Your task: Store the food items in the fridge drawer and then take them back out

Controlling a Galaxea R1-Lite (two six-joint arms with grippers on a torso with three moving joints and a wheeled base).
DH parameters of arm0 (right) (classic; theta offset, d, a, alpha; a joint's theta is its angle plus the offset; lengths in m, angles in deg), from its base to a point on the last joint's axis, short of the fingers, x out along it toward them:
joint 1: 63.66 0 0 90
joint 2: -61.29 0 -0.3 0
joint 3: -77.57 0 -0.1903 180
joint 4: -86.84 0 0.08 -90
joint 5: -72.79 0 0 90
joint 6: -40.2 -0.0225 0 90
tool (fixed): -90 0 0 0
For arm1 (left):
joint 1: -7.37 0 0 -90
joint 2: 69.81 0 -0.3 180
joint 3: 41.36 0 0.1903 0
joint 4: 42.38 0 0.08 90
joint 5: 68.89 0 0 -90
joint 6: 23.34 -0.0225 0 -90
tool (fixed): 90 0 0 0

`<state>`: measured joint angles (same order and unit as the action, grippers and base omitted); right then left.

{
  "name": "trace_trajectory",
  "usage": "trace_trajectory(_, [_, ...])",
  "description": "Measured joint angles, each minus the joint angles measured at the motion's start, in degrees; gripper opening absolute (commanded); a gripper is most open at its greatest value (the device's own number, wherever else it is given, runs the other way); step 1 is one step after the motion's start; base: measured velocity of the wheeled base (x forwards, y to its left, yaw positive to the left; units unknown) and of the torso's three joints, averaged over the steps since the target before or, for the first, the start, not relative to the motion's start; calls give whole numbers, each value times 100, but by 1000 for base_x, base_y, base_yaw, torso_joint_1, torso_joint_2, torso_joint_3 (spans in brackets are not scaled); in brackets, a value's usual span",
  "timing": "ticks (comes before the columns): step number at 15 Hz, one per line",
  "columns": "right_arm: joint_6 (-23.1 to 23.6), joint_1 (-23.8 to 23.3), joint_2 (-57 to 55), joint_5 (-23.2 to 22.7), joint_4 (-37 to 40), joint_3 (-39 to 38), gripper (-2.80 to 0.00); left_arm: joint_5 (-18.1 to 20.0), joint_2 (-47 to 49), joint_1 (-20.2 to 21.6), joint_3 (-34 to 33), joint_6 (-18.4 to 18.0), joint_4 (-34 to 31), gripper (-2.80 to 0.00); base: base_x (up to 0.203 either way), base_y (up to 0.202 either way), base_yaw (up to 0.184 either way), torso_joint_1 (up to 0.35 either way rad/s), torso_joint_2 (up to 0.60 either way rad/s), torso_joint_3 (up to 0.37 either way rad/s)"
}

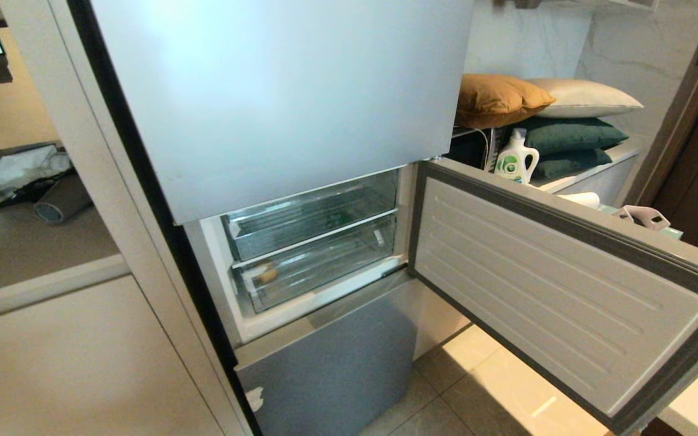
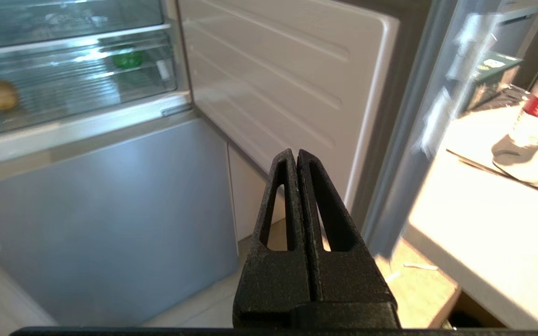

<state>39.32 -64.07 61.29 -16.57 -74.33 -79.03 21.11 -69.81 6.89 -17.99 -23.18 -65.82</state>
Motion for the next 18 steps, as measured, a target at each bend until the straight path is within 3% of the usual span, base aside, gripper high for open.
trace_trajectory(7, [-54,-4,0,71,31,17,-280,0,0,4,0,-5,-2,-280,-9,0,0,0,-1,1])
trace_trajectory(13, [-986,-89,-1246,1335,895,1926,-280,0,0,4,0,-5,-2,-280,0,0,0,0,0,0])
trace_trajectory(15, [-1349,-616,-1855,1358,914,2189,-280,0,0,4,0,-6,-2,-280,0,0,0,0,0,0])
trace_trajectory(18, [-1970,-2392,-3032,720,165,2302,-280,0,0,4,0,-5,-2,-280,0,0,0,0,0,0])
